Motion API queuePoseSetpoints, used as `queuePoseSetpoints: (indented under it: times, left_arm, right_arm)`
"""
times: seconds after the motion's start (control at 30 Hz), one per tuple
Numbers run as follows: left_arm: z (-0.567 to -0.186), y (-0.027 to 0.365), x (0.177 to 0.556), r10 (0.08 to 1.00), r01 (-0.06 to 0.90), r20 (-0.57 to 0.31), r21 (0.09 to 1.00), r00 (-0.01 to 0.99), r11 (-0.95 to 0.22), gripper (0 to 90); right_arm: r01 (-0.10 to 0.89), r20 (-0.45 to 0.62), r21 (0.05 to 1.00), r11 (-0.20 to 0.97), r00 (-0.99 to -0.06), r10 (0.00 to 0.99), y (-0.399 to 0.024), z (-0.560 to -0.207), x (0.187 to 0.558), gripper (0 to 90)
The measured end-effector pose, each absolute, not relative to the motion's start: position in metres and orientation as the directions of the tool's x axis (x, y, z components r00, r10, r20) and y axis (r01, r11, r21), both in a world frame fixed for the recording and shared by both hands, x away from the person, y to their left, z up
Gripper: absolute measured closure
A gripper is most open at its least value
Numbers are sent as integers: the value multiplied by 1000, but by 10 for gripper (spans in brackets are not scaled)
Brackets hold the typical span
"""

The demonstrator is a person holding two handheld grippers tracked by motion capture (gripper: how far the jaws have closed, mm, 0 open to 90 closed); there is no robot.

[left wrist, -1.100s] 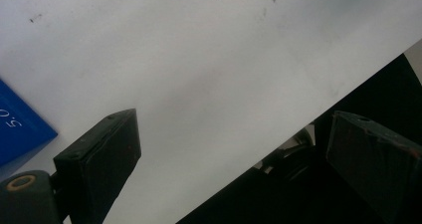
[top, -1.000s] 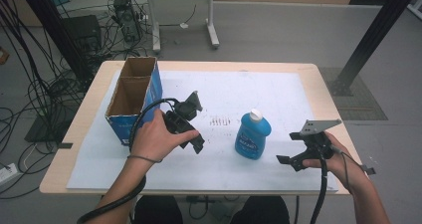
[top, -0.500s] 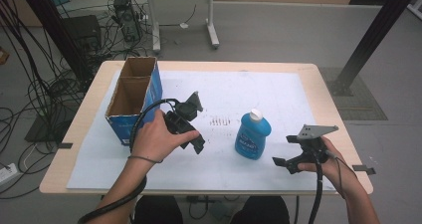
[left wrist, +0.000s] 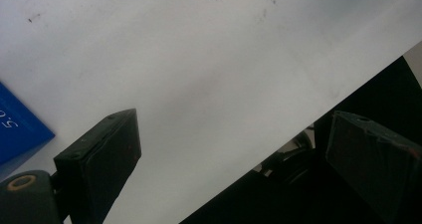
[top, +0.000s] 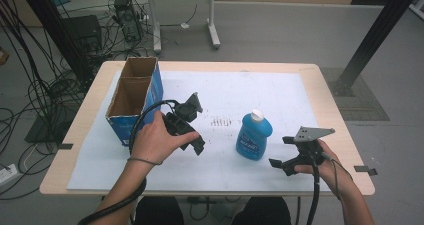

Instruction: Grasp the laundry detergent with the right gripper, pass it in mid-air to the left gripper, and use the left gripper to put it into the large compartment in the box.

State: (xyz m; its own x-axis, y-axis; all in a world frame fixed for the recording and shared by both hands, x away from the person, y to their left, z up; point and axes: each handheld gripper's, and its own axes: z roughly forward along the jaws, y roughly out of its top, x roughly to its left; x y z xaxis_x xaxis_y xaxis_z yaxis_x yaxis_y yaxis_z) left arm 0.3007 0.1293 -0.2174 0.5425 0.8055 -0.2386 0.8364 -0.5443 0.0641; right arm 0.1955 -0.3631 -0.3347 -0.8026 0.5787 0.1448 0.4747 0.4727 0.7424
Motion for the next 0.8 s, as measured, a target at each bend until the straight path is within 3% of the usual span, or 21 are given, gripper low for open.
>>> queuePoseSetpoints:
  times: [0.8]
  left_arm:
    - [-218,128,299,808,839,-238,64,538,-540,73]
  right_arm:
    - [460,159,768,445,-811,563,-357,-351,196,26]
